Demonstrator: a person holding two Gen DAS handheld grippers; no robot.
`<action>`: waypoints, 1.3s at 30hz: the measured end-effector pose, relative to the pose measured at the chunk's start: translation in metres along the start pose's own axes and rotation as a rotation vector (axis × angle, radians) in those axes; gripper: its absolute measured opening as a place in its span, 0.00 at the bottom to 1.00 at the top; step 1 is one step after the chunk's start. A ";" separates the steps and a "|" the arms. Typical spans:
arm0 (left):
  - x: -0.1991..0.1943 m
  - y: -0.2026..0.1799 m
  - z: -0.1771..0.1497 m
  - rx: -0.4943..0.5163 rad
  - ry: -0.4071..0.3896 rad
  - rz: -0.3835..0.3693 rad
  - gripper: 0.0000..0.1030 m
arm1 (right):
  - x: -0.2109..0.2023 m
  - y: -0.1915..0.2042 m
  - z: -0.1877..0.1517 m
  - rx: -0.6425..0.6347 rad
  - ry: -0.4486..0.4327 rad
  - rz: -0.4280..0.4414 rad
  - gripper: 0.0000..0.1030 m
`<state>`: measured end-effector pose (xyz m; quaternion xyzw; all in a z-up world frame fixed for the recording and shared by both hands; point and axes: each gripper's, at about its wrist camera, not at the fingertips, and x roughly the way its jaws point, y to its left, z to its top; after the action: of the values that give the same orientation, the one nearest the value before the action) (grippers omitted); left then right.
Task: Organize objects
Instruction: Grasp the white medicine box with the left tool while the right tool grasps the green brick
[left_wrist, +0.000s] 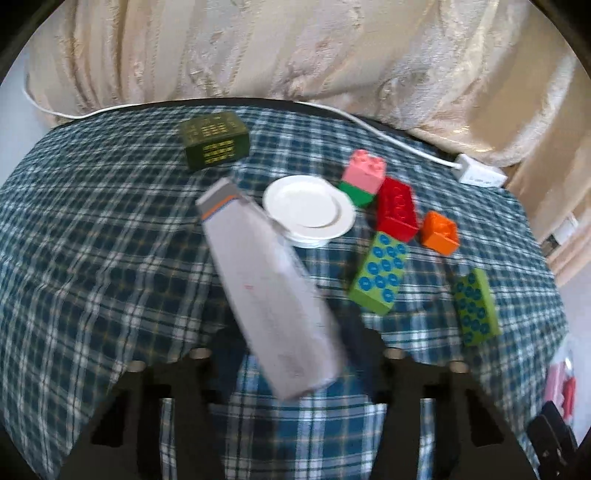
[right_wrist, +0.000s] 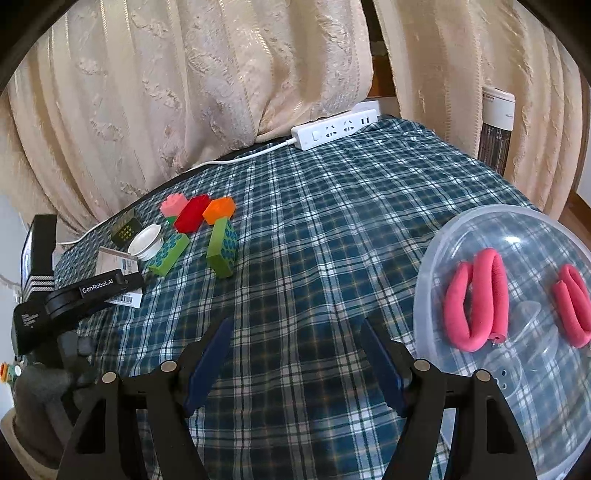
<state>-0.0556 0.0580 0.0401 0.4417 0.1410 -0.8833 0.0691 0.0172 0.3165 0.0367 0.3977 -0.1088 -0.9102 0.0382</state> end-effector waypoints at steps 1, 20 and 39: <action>-0.001 -0.001 0.000 0.007 -0.001 -0.013 0.36 | 0.001 0.002 0.000 -0.006 0.002 -0.001 0.74; -0.029 0.004 -0.005 0.074 -0.052 -0.091 0.19 | 0.041 0.043 0.036 -0.083 0.024 0.044 0.67; -0.036 0.002 -0.010 0.102 -0.052 -0.116 0.19 | 0.093 0.075 0.058 -0.161 0.084 0.030 0.20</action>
<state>-0.0260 0.0587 0.0632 0.4128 0.1193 -0.9030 -0.0010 -0.0902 0.2384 0.0253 0.4295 -0.0396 -0.8979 0.0884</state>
